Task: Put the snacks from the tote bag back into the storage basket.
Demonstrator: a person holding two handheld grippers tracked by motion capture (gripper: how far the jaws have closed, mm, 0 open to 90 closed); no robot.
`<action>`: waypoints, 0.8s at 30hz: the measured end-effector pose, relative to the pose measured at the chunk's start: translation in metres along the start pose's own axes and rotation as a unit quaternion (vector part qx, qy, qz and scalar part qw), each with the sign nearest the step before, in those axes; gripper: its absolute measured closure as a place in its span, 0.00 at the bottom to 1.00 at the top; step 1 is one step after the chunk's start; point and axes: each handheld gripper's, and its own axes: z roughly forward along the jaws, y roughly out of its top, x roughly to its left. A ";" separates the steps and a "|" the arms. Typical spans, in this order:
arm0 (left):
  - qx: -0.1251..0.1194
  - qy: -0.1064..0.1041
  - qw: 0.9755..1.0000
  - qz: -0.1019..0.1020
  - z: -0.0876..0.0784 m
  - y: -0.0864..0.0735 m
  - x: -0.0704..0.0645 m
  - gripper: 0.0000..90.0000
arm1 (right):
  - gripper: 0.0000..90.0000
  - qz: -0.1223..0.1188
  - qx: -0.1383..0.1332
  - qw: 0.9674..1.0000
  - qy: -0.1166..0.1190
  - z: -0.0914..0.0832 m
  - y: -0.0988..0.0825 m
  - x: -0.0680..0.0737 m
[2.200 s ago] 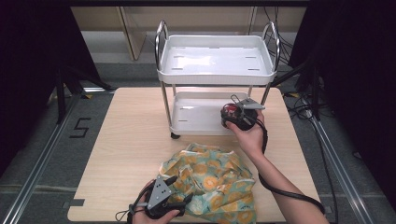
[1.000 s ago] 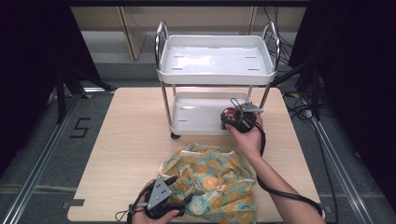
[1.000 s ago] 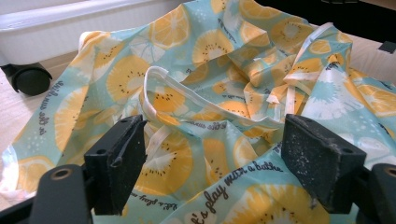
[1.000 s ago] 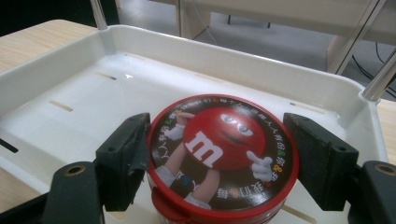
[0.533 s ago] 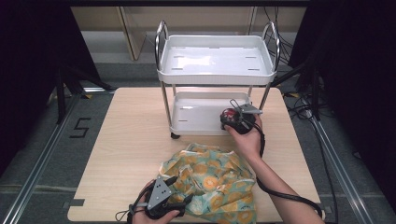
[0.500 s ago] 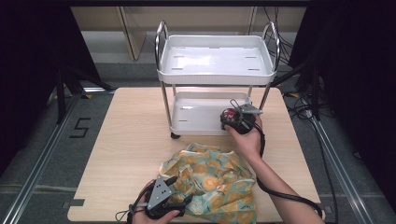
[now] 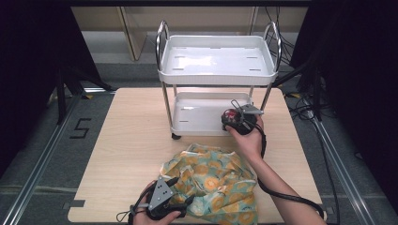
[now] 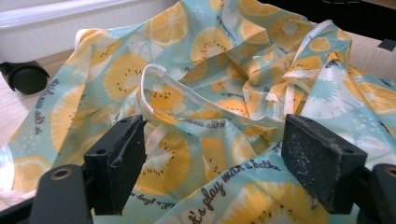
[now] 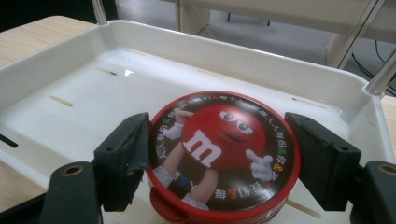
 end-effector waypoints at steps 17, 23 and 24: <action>0.004 -0.004 1.000 0.002 0.001 -0.001 0.000 0.24 | 0.20 -0.020 -0.012 1.000 -0.006 -0.004 0.001 0.006; 0.005 -0.004 1.000 0.004 0.001 0.000 0.000 0.24 | 0.19 -0.028 -0.024 0.999 -0.001 -0.012 0.005 0.006; 0.005 -0.004 1.000 0.004 0.001 0.000 0.000 0.24 | 0.19 -0.024 -0.021 0.999 -0.002 -0.013 0.005 0.007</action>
